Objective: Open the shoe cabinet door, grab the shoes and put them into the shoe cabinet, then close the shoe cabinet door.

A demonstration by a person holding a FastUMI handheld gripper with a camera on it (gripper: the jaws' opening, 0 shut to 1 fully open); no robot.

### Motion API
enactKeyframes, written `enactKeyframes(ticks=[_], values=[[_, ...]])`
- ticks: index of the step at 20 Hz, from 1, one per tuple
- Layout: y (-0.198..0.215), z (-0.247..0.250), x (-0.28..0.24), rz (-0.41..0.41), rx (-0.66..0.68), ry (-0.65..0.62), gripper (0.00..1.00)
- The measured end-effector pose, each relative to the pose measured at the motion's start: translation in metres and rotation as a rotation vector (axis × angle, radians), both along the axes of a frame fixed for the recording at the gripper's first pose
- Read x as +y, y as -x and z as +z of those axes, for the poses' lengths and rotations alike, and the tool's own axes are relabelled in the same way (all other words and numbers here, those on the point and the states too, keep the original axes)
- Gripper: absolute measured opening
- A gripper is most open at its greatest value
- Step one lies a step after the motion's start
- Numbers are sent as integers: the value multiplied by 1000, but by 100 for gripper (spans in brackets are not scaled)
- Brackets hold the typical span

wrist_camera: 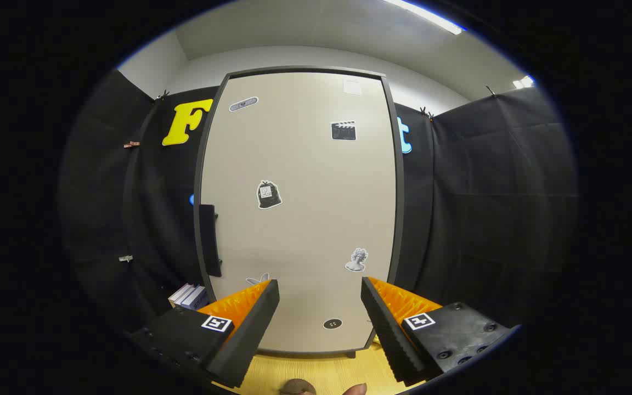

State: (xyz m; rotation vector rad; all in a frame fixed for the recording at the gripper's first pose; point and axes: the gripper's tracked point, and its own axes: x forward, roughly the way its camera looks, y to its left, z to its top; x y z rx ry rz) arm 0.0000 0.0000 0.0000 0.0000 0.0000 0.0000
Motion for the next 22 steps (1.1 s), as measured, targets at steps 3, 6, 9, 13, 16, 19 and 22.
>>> enactKeyframes(ticks=[3, 6, 9, 13, 16, 19, 22], values=[[0, 1, 0, -1, 1, -6, 98], [2, 2, 1, -1, -1, 2, 98], [3, 2, 1, -5, -1, -2, 98], [4, 4, 2, -5, -4, -2, 98], [5, 4, 6, 1, 0, -10, 98], [3, 6, 17, 9, -2, -10, 98], [0, 8, 38, 29, -3, -12, 98]])
